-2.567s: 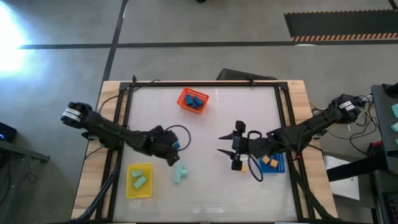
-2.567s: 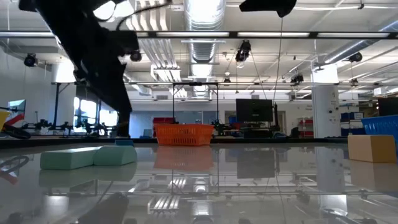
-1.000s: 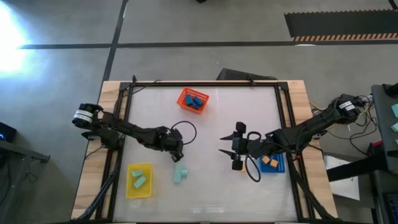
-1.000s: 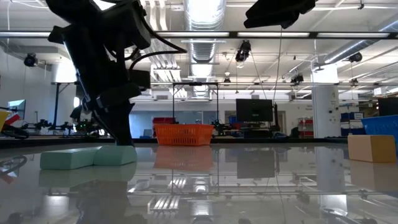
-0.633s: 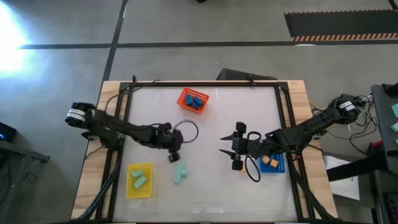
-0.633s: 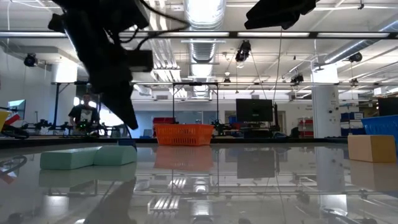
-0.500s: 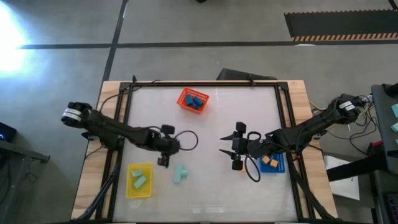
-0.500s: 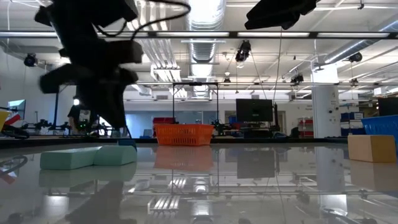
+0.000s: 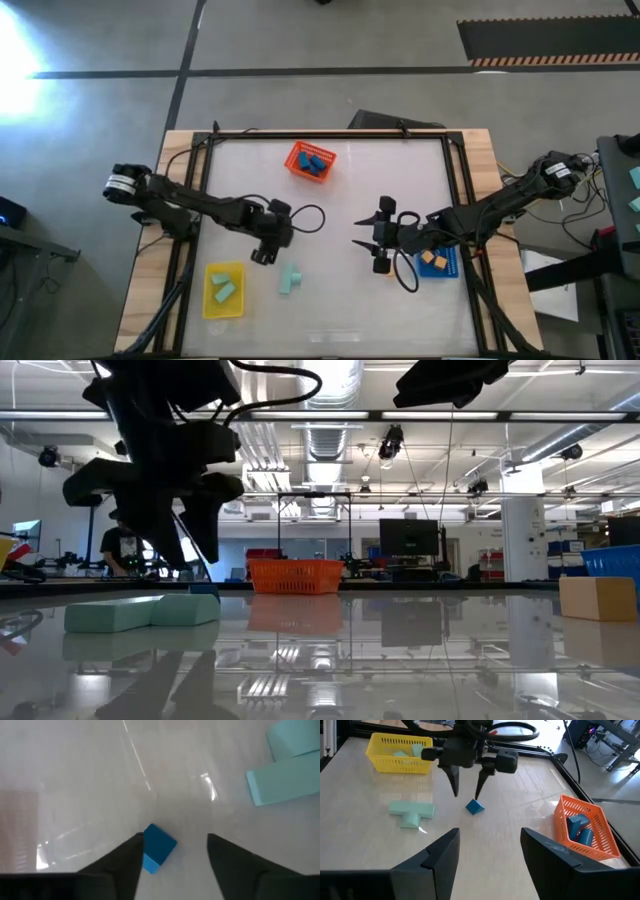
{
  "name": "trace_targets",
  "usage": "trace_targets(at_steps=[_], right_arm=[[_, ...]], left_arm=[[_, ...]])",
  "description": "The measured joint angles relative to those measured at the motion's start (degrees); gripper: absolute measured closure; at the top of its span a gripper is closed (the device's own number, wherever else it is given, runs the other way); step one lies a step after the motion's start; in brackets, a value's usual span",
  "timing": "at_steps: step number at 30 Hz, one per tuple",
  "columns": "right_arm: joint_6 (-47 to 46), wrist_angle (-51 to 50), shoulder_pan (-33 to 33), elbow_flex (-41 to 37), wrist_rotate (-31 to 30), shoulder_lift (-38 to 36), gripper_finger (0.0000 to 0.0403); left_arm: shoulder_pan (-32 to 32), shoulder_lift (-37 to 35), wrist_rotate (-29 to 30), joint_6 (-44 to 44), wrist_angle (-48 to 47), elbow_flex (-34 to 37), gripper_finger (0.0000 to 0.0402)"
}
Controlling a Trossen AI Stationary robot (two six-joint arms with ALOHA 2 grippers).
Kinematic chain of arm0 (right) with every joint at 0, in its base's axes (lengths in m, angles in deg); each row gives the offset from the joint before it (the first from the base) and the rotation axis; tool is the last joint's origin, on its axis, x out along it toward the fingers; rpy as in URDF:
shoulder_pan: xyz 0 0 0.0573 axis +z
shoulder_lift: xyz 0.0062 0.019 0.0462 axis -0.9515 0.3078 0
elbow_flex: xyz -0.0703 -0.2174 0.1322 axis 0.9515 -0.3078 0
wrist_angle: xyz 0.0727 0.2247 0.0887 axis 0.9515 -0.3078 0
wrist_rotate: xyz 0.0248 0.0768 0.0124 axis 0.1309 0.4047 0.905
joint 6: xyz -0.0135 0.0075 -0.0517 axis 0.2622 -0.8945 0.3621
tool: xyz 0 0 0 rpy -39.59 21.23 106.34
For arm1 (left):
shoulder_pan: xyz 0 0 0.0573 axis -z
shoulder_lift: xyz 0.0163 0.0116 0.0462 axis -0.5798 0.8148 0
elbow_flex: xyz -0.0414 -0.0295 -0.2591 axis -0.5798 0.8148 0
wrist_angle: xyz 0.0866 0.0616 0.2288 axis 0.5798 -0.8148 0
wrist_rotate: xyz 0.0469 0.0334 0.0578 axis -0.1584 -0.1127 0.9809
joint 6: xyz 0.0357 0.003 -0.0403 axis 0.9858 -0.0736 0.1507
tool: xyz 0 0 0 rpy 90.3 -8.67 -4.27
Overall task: Sort & place blocks by color
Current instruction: Put the blue block into the orange bin
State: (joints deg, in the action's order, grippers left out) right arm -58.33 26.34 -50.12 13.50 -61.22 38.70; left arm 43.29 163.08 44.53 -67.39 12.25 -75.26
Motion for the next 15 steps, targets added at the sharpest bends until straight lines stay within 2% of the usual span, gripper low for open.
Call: trace_targets(at_steps=[3,6,15], right_arm=[[0.00,-0.02,0.00,-0.07,0.00,0.00,0.0202],[0.00,-0.01,0.00,-0.07,0.00,0.00,0.0202],[-0.17,-0.07,0.00,-0.32,0.00,0.00,0.0202]], left_arm=[[-0.59,1.88,0.07,4.28,-0.08,-0.72,0.0159],[-1.50,3.75,0.07,9.77,-0.29,-1.12,0.0142],[-4.84,8.16,-1.37,17.64,0.38,-1.19,0.0159]])
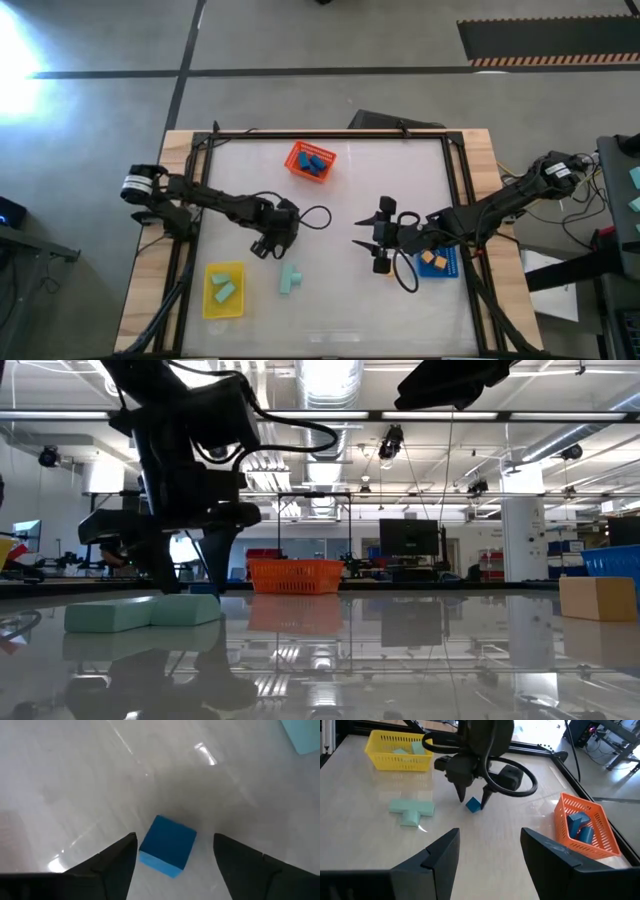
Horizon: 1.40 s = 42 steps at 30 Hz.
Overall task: Sort & place blocks by color
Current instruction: Put the blue block into the orange bin
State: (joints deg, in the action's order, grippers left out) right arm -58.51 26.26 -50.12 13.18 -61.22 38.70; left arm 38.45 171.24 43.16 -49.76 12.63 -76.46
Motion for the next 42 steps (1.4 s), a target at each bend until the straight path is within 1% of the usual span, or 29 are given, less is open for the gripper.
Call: trace_targets(at_steps=[4,6,12,15,21,25,28,32,36,39,42], right_arm=[[-0.02,0.03,0.00,-0.07,0.00,0.00,0.0202],[-0.01,0.03,0.00,-0.10,0.00,0.00,0.0202],[-0.30,0.03,0.00,-0.10,-0.02,0.00,0.0202],[-0.46,0.03,0.00,-0.10,0.00,0.00,0.0202],[-0.86,-0.50,0.02,-0.10,0.00,0.00,0.0202],[-1.55,-2.15,0.02,-0.10,0.02,0.00,0.0202],[-1.56,-2.53,0.02,-0.10,0.01,0.00,0.0202],[-1.81,-2.57,0.02,-0.10,0.02,0.00,0.0202],[-2.12,-2.79,0.02,-0.10,0.02,0.00,0.0202],[-2.55,-3.08,0.02,-0.10,0.02,0.00,0.0202],[-2.56,-3.17,0.02,-0.10,0.02,0.00,0.0202]], left_arm=[[-0.85,0.26,-1.94,1.17,0.05,-0.02,0.0173],[-0.84,0.28,-1.92,1.53,0.02,-0.02,0.0187],[-0.89,0.28,-1.67,1.15,0.31,0.02,0.0253],[-1.23,0.28,-0.86,-1.28,1.02,0.00,0.0282],[-1.28,-0.10,1.35,-7.33,-0.61,-1.30,0.0282],[-2.36,-2.44,3.20,-9.06,0.32,-6.65,0.0277],[-6.02,-2.50,3.55,-10.50,-0.14,-11.35,0.0271],[-13.15,-2.05,4.17,-13.68,1.05,-16.61,0.0269],[-21.11,-1.26,8.43,-19.93,6.38,-17.22,0.0268],[-26.38,-0.80,8.48,-25.21,9.09,-17.35,0.0267],[-29.87,0.47,8.09,-30.41,9.62,-17.30,0.0266]])
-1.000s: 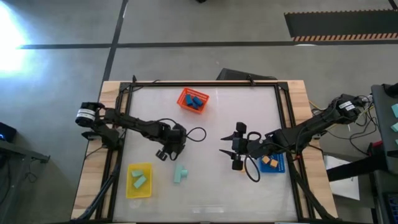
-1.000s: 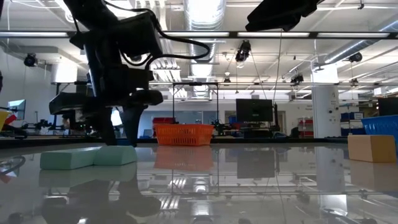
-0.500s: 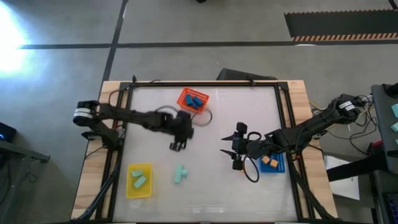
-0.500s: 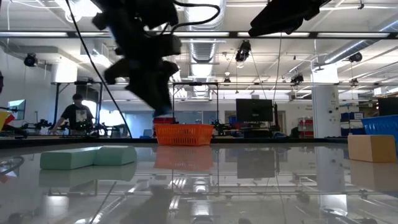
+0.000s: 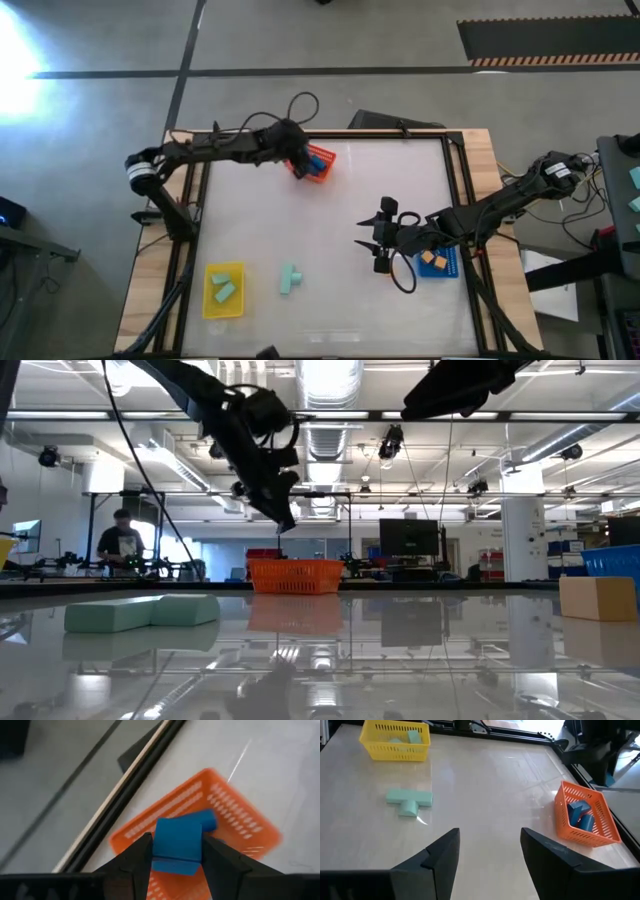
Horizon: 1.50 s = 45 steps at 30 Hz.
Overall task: Sort & place blocks by color
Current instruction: Put the blue block into the orange bin, then put the yellow block into the blue bin
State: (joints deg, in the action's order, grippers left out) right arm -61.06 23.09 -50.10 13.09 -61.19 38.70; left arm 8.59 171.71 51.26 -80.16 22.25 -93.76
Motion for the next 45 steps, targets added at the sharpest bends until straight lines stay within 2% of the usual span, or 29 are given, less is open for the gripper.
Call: trace_targets(at_steps=[14,32,45], right_arm=[[-0.39,-0.42,0.00,0.00,0.00,0.00,0.0202],[-0.94,-1.21,0.00,0.00,0.00,0.00,0.0202],[-0.94,-1.24,0.00,0.00,0.00,0.00,0.0202]], left_arm=[[-1.58,3.85,-0.15,-1.22,2.36,0.05,0.0265],[-1.58,4.05,-1.67,-1.20,2.33,0.05,0.0264],[-1.18,3.91,-1.77,-1.35,1.82,0.05,0.0190]])
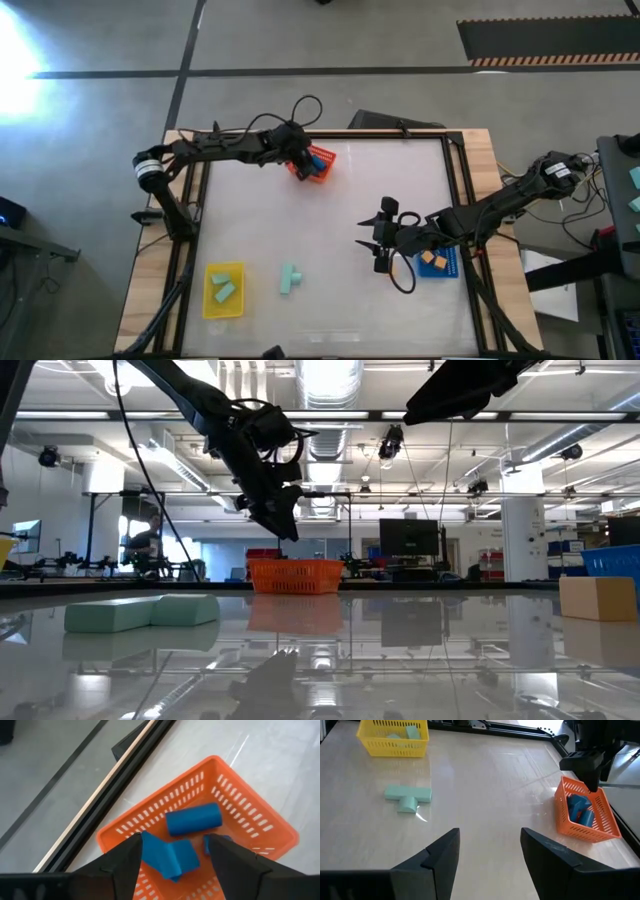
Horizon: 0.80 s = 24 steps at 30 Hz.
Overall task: Sort & place blocks by color
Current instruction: Put the yellow block into the blue bin
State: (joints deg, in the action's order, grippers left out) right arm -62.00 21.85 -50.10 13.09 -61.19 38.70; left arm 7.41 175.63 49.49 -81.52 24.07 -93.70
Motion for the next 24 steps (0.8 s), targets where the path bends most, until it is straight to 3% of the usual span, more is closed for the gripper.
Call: trace_targets(at_steps=[9,18,24], right_arm=[[-0.59,-0.37,0.00,0.00,0.02,0.00,0.0202],[-6.78,-2.57,0.00,-0.11,-0.01,0.02,0.0202],[-15.49,-3.24,0.00,-0.11,0.00,0.02,0.0202]], left_arm=[[7.11,-5.43,-0.15,-1.48,-3.15,0.00,0.0187],[25.14,-9.60,0.36,-5.27,-3.77,0.50,0.0187],[37.72,-9.65,7.16,-8.41,-1.28,1.43,0.0187]])
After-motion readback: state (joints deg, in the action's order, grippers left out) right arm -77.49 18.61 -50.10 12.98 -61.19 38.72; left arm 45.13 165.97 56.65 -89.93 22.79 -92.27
